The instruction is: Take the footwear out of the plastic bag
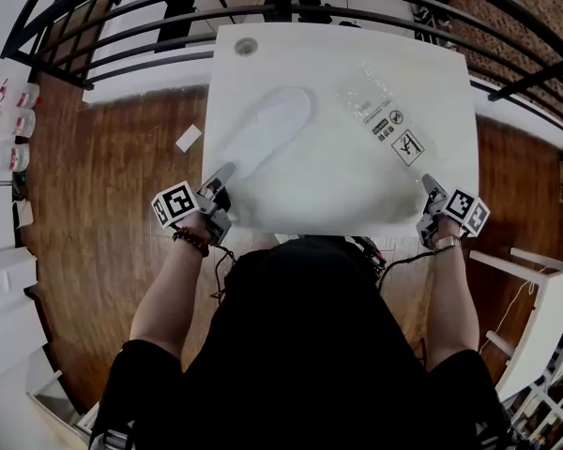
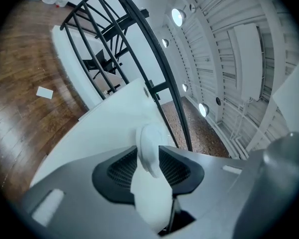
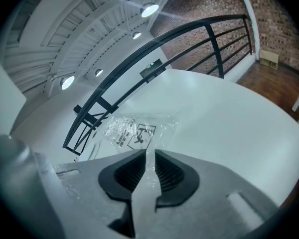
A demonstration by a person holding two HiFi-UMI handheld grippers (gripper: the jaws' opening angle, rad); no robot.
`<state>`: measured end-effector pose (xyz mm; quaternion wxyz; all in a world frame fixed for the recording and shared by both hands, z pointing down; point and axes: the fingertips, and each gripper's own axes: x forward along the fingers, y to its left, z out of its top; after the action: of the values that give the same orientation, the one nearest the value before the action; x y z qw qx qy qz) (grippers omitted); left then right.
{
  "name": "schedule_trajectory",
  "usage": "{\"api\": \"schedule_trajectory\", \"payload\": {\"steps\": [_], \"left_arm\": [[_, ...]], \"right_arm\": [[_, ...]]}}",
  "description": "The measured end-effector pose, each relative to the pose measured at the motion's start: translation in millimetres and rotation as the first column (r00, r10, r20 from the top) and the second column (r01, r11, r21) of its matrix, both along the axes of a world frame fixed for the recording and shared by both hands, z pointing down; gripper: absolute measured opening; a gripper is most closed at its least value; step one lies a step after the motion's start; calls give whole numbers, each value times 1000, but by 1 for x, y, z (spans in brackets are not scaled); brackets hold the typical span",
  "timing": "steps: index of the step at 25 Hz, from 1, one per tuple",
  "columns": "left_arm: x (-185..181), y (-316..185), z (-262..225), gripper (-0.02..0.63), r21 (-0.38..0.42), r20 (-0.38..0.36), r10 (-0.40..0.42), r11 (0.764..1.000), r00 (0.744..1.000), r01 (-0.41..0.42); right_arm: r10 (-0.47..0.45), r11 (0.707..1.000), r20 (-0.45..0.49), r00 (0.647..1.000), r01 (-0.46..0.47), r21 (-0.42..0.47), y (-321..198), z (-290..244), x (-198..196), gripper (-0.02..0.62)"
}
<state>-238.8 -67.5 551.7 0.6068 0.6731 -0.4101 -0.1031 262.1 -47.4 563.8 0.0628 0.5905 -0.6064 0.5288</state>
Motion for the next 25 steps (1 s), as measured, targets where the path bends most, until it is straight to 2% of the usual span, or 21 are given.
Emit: {"api": "schedule_trajectory", "payload": {"steps": [3,4,12,15,17,19,20,22,25], "left_arm": [[2,-1,0,245,-4,23,20,1000,1000,-20],[2,0,1,262,-5,36,26,1000,999,-26],[-6,8,9,308,-9,153,77,997,985,-77],[-4,12,14,318,-28,220,129,992,967,-126],[-1,14,15,324,-44,274,174,985,946,-169],[1,16,16,336,-67,342,231,973,911,-221],[2,18,17,336,-81,385,262,965,885,-251],[1,21,18,345,-105,488,317,946,813,-306],[-6,20,15,356,-119,638,352,924,685,-364]], "right_arm": [[-11,1000,-13,1000,11,-8,1,0,-2,77],[-11,1000,-22,1000,11,-9,1,0,-1,89],[-7,1000,-124,992,4,-25,5,-4,9,117],[-14,999,-182,983,8,-36,5,-9,12,121],[-23,999,-213,977,14,-41,5,-13,12,124],[-39,998,-249,968,29,-47,5,-17,12,126],[-51,998,-270,962,40,-48,5,-19,12,127],[-74,997,-312,947,64,-45,3,-23,11,129],[-103,995,-369,924,95,-38,0,-30,8,129]]}}
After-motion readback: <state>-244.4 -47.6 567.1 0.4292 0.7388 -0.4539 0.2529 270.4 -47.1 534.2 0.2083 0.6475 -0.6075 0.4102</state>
